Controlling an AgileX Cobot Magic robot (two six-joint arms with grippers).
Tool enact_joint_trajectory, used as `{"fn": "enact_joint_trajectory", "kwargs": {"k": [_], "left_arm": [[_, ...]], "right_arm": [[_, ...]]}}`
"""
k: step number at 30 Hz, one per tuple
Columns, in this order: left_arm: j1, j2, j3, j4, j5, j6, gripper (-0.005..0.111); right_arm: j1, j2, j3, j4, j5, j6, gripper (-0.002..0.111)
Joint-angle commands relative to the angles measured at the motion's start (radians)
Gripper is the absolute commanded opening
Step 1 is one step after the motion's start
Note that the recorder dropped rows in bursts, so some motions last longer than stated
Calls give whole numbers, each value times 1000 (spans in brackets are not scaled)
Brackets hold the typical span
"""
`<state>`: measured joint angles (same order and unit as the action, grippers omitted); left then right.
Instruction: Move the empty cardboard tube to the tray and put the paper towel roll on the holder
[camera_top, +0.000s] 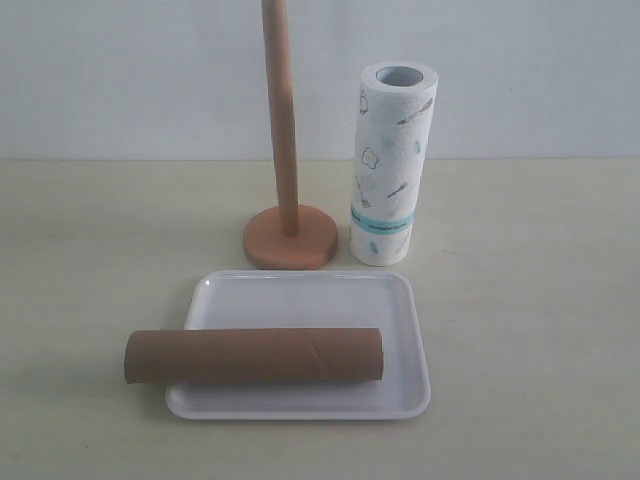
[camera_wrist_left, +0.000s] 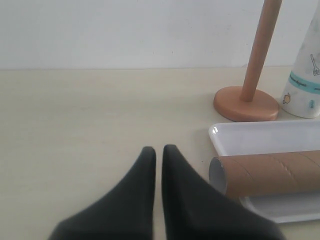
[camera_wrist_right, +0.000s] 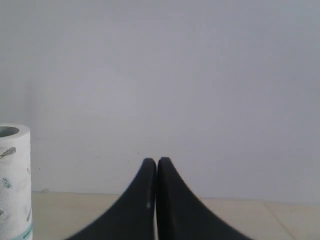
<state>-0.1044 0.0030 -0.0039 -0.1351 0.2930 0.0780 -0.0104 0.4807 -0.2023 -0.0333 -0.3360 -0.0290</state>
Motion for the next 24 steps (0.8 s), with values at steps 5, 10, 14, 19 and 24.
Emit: {"fn": "enact_joint_trajectory", "kwargs": {"k": [5,10,14,19,24], "left_arm": [[4,-3,4,-11,0,3,4],[4,-3,4,-11,0,3,4],[4,-3,4,-11,0,3,4],[4,-3,4,-11,0,3,4],[4,-3,4,-11,0,3,4]], "right_arm": [[-7,300,-89,-14,-275,127,0],[-7,394,-89,-73,-362,271,0],[-7,569,-89,-469,-458,443,0],[21,876,-89,-571,-704,436,14],[21,1058,-89,-563,-798,440,100]]}}
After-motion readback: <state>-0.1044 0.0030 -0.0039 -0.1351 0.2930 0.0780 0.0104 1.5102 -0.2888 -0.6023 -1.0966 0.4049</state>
